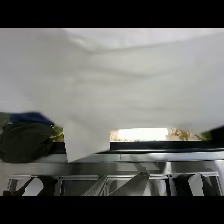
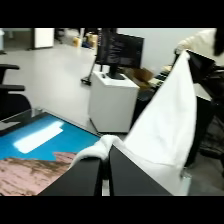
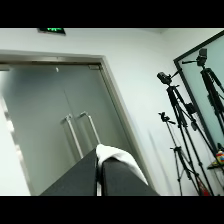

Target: Fold the shirts.

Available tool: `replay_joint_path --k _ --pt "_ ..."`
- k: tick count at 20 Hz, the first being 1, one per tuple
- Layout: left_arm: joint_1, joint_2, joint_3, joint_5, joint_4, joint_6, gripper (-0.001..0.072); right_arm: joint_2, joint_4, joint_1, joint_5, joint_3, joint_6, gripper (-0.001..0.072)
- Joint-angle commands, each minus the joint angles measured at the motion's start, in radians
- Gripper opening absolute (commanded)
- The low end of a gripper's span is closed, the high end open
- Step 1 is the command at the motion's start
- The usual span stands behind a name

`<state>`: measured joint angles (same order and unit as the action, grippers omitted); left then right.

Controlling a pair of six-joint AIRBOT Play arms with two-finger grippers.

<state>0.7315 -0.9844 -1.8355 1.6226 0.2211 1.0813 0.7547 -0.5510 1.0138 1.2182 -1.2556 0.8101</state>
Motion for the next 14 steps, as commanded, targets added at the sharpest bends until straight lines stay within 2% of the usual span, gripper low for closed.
replay_joint_path --k 1,4,8,11,14 --pt "0.1 0.077 0.196 -0.008 -0.047 -0.05 0.0026 -0.003 0.225 -0.045 -0.027 0.0 0.016 0.0016" --pt "-0.106 0.0 0.313 -0.036 -0.193 -0.105 0.0026 0.024 0.535 -0.224 -0.113 0.03 0.043 0.0016" --pt "-0.436 -0.232 0.338 -0.161 -0.515 -0.123 0.0028 0.121 0.771 -0.468 -0.271 0.156 0.05 0.0016" --pt "-0.562 -0.474 0.274 -0.259 -0.674 -0.122 0.0029 0.269 0.846 -0.571 -0.456 0.272 0.049 0.0016" --pt "-0.602 -0.777 0.124 -0.26 -0.682 -0.11 0.0029 0.512 0.819 -0.616 -0.585 0.295 -0.018 0.0016"
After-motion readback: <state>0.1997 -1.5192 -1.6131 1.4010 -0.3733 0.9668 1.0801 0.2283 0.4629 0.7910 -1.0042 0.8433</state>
